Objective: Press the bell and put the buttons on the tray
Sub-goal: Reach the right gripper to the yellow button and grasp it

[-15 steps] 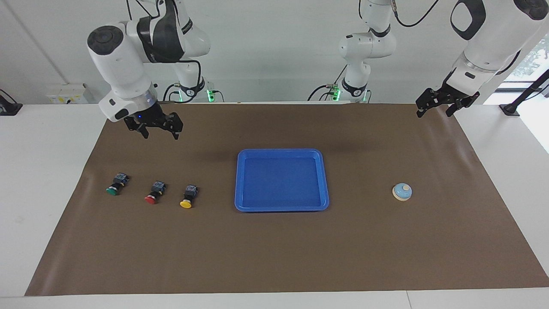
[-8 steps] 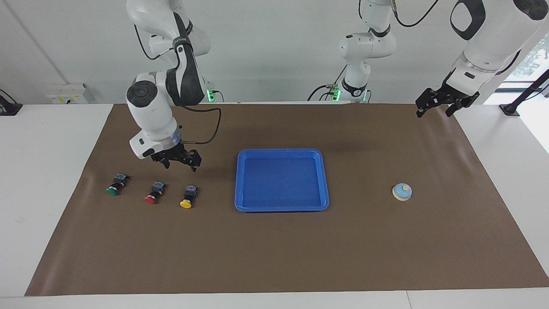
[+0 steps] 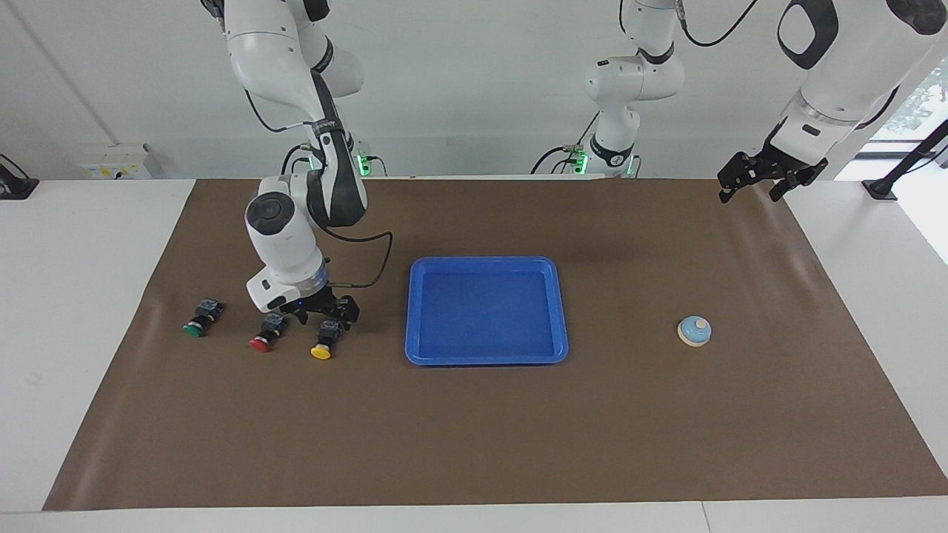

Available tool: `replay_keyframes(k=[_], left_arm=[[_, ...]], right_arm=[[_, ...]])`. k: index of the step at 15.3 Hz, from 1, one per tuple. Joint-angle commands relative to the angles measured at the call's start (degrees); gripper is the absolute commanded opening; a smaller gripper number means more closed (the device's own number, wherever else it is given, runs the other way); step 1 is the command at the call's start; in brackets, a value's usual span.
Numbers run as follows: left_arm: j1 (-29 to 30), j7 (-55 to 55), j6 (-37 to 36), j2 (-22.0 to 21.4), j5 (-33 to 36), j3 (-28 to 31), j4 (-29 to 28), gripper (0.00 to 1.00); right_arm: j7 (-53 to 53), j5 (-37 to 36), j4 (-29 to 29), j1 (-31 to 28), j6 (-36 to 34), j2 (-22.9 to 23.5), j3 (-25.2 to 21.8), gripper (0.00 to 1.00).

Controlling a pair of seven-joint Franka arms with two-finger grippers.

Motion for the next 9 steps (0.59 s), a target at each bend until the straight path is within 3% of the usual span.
replay_keyframes(k=[1, 3, 5, 6, 7, 8, 9], left_arm=[[0.22, 0.45, -0.82, -0.30, -0.61, 0.03, 0.43, 1.00], [0.22, 0.45, -0.82, -0.30, -0.61, 0.03, 0.43, 1.00], [0.22, 0.45, -0.82, -0.30, -0.61, 0.03, 0.43, 1.00], [0.22, 0.45, -0.82, -0.30, -0.61, 0.03, 0.43, 1.00], [0.22, 0.45, -0.82, -0.30, -0.61, 0.03, 0.43, 1.00], [0.22, 0.45, -0.82, -0.30, -0.61, 0.03, 0.52, 1.00], [0.22, 0.45, -0.82, -0.30, -0.61, 0.03, 0.43, 1.00]], right_arm=[[0.99, -0.39, 2.01, -0.35, 2.47, 3.30, 0.05, 1.00], [1.87, -0.39, 2.01, -0.27, 2.82, 3.74, 0.05, 0.97], [2.14, -0.48, 1.92, -0.27, 2.82, 3.83, 0.05, 0.82], [2.48, -0.48, 1.92, -0.18, 2.65, 3.83, 0.05, 0.60], [3.44, -0.48, 1.92, -0.09, 2.39, 3.83, 0.05, 0.28], [4.67, -0.48, 1.92, -0.09, 2.12, 3.74, 0.13, 0.06], [5.03, -0.48, 2.01, -0.09, 1.95, 3.74, 0.22, 0.00]])
